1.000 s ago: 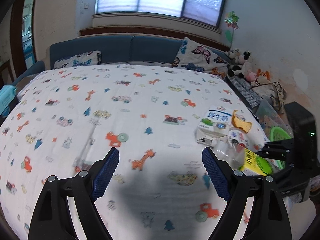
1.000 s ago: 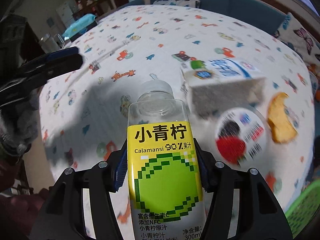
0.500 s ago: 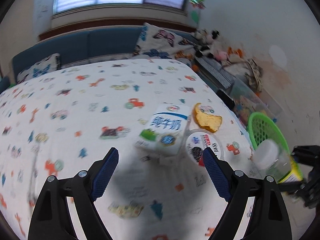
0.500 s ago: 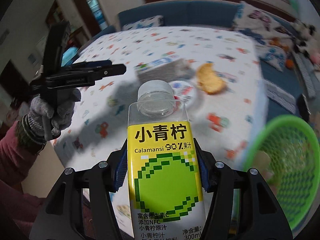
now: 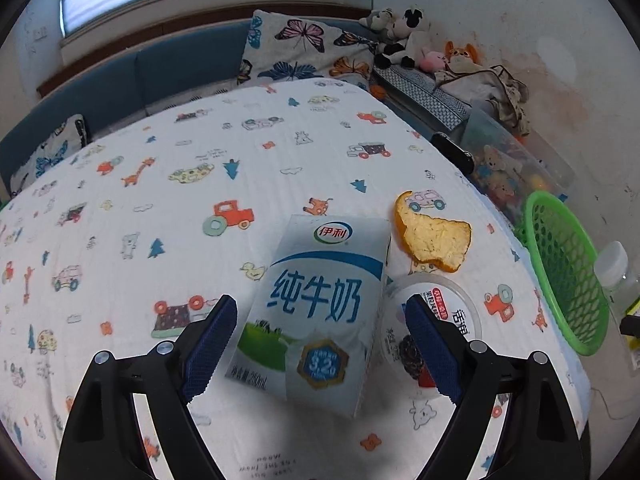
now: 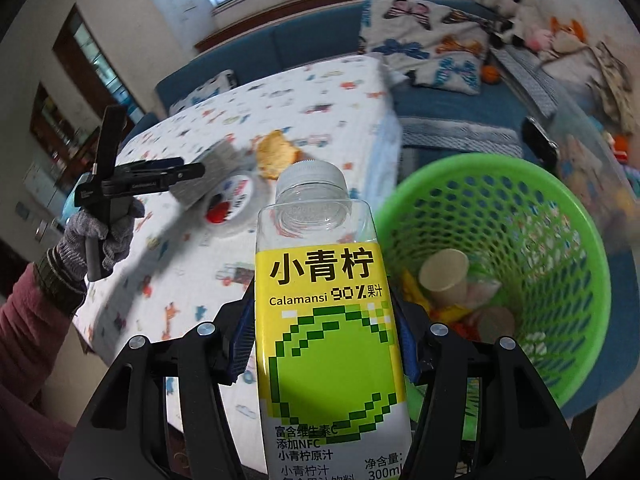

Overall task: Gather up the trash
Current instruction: 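Carry the juice bottle to the basket with right gripper while left grasps the milk carton, then carry the milk carton over the green basket with the left gripper and release it, then move the left gripper back to the table and grasp the berry yogurt cup, then lift the yogurt cup with left gripper while right moves to the bread crust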

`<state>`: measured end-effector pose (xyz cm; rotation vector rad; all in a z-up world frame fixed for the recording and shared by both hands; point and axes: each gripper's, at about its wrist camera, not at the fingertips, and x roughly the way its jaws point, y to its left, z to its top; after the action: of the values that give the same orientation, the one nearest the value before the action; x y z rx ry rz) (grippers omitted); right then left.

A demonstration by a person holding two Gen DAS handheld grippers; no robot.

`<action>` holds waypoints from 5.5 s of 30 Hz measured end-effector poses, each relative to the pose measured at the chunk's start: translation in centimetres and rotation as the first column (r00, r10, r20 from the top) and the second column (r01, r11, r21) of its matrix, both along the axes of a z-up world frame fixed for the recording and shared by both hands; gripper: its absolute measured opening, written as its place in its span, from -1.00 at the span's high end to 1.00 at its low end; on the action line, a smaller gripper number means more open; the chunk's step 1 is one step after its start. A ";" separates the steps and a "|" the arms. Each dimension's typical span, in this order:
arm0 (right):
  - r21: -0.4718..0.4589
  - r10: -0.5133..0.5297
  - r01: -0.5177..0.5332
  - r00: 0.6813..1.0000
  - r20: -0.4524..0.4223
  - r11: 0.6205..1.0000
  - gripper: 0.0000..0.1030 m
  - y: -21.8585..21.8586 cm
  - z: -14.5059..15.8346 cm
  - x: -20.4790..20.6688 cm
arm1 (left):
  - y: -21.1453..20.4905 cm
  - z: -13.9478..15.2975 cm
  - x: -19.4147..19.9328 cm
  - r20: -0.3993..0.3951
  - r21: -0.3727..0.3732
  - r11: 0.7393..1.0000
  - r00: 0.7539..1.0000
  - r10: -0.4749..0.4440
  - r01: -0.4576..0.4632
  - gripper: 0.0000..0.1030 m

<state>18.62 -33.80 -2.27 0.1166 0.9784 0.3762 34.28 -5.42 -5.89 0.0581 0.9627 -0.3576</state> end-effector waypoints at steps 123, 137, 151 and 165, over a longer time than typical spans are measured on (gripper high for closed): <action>0.002 -0.231 0.232 0.970 0.073 0.973 -0.57 -7.4 -0.5 -5.5 | -13.4 3.6 -10.7 0.122 -0.087 0.982 0.980 -0.155 0.166 -0.54; 0.004 -0.154 0.154 0.985 0.077 0.988 -0.58 -4.1 -0.4 -3.4 | -6.1 -0.3 -8.5 0.069 -0.030 0.999 0.997 -0.029 0.031 -0.61; -0.005 -0.103 0.104 0.993 0.053 0.995 -0.59 -1.8 -1.3 -1.1 | -7.0 -3.3 -4.9 0.012 0.039 0.999 1.000 -0.023 0.022 -0.77; -0.099 -0.007 0.016 0.995 0.096 0.995 -0.77 1.9 -1.7 1.1 | -7.5 -3.9 -4.1 0.033 0.038 0.999 0.999 -0.017 0.016 -0.72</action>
<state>19.74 -31.94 -3.93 0.0137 0.8995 0.3192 30.21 -12.91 -9.74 0.1063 0.9362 -0.3523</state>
